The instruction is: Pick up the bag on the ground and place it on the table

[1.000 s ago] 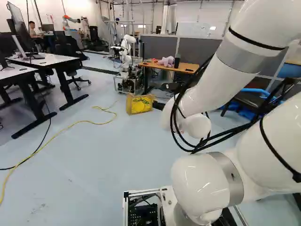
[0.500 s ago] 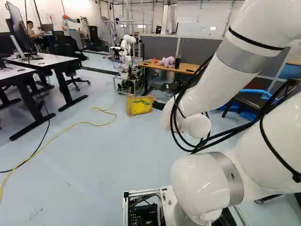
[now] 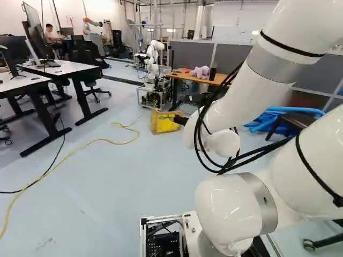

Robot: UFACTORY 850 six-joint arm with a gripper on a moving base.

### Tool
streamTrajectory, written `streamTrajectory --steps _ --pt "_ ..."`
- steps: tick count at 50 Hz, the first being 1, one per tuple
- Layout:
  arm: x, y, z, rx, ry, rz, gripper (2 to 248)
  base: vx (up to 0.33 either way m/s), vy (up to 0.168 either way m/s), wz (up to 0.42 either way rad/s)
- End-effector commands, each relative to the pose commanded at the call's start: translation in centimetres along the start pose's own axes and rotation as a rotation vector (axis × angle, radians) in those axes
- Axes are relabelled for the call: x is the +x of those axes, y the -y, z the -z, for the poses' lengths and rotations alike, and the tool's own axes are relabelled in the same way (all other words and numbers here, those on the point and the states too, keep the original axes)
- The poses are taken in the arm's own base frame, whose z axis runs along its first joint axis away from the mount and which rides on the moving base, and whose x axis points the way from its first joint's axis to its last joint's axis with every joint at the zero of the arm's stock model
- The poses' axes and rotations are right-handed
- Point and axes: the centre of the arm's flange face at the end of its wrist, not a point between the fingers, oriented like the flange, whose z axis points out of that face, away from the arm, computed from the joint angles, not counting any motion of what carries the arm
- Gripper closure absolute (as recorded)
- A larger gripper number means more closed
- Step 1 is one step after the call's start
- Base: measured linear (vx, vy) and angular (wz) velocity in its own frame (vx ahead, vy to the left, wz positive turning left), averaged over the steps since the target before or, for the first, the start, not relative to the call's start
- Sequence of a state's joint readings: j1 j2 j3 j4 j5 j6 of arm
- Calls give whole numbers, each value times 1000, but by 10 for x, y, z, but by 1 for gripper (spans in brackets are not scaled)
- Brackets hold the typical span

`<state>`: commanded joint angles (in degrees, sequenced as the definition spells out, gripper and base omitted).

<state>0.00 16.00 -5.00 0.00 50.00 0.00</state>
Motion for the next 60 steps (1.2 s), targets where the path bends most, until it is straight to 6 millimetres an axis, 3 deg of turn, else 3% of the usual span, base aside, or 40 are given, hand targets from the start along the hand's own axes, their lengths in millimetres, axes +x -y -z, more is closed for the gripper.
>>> streamTrajectory --steps 27,60 --pt "0 0 0 0 0 0 3 133 18 61" --pt "0 0 0 0 0 0 3 249 9 1"
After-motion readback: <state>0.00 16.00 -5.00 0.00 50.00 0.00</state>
